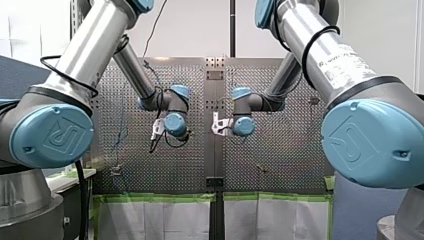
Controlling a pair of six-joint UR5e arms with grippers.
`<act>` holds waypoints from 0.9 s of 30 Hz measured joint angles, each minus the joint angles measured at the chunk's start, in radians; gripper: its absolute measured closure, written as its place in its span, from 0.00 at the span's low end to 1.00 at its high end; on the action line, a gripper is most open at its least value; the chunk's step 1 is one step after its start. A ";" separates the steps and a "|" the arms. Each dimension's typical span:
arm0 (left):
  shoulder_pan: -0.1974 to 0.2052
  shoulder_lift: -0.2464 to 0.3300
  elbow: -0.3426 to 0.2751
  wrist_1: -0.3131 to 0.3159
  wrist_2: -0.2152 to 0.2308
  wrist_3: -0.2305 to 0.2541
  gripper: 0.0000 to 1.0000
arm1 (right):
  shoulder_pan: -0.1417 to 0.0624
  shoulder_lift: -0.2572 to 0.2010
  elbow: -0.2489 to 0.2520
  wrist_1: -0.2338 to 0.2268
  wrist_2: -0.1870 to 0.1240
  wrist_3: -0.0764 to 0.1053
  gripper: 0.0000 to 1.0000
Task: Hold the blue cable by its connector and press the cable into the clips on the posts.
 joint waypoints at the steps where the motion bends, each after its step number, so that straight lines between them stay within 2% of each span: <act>1: -0.007 -0.008 -0.002 0.009 -0.003 -0.002 1.00 | -0.002 0.000 0.012 -0.012 0.005 0.001 1.00; 6: -0.037 -0.058 -0.005 0.053 -0.009 -0.017 1.00 | -0.015 0.010 0.057 -0.057 0.034 0.007 1.00; 10: -0.056 -0.088 -0.006 0.082 -0.011 -0.038 1.00 | -0.026 0.045 0.099 -0.099 0.074 0.002 1.00; 14: -0.072 -0.097 -0.009 0.095 -0.016 -0.045 1.00 | -0.032 0.086 0.141 -0.141 0.107 0.010 1.00; 20: -0.087 -0.101 -0.037 0.138 -0.011 -0.046 1.00 | -0.036 0.148 0.203 -0.203 0.120 0.046 1.00; 27: -0.114 -0.144 -0.045 0.168 -0.021 -0.047 1.00 | -0.036 0.213 0.268 -0.268 0.132 0.055 1.00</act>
